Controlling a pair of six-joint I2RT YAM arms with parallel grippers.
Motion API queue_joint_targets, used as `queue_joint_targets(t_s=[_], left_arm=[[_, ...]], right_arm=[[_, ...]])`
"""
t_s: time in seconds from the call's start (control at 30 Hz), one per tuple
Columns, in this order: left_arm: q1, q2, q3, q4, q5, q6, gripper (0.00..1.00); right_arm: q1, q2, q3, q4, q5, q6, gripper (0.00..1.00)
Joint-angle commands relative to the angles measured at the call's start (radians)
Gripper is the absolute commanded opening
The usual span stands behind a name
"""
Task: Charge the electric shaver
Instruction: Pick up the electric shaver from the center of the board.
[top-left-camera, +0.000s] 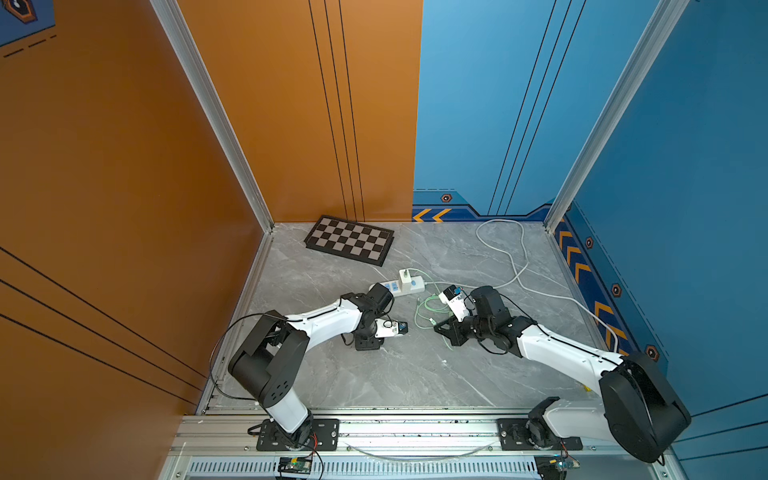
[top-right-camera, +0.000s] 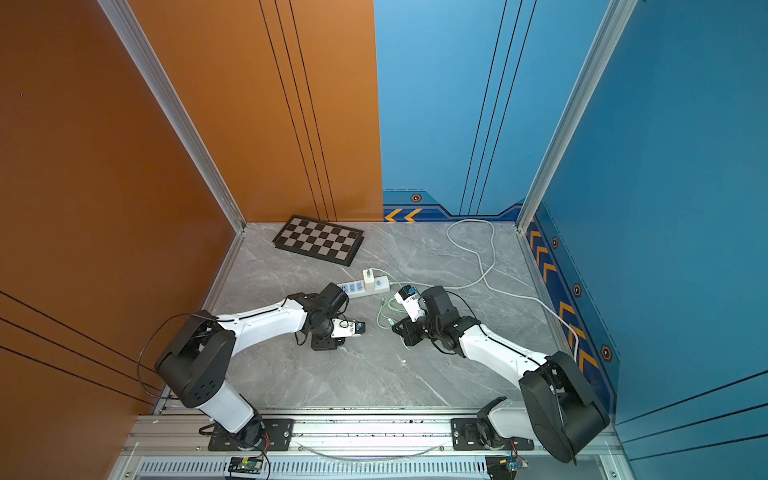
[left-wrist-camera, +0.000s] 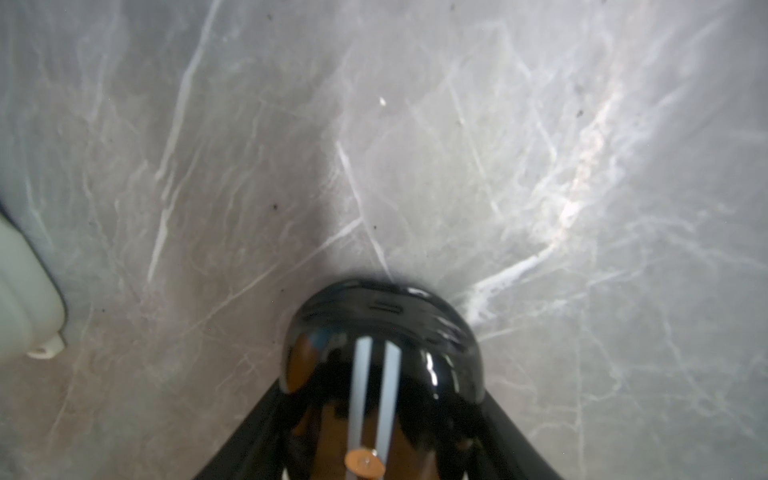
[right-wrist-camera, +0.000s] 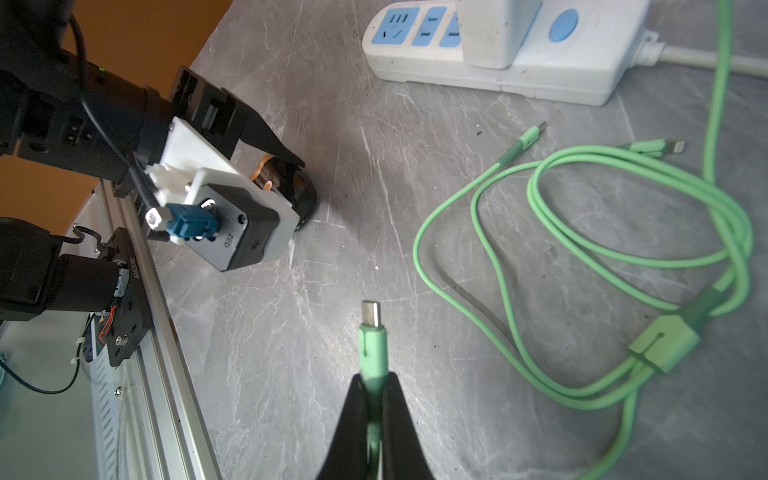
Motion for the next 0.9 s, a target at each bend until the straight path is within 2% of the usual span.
queue_joint_targets(t_s=[0.0,0.03,0.1,0.3,0.57,0.87], left_arm=[[0.006,-0.03,-0.059,0.004,-0.013,-0.051,0.44],[0.013,-0.044,-0.068,0.011,-0.008,-0.059,0.38],[0.023,-0.065,-0.067,0.015,-0.002,-0.082,0.33],[0.017,-0.111,-0.061,0.02,0.027,-0.151,0.0],[-0.018,-0.27,-0.113,0.055,0.064,-0.192,0.0],[-0.048,-0.414,-0.18,0.085,0.118,-0.195,0.0]], right_arm=[[-0.005,-0.007,0.011,-0.037,0.014,-0.005,0.0],[-0.006,0.0,0.017,-0.045,0.013,-0.011,0.0],[-0.004,0.015,0.02,-0.052,0.01,-0.016,0.0],[0.023,0.094,0.081,-0.126,0.0,-0.061,0.0],[0.094,0.222,0.234,-0.256,-0.039,-0.125,0.0],[0.16,0.296,0.411,-0.419,-0.086,-0.199,0.0]])
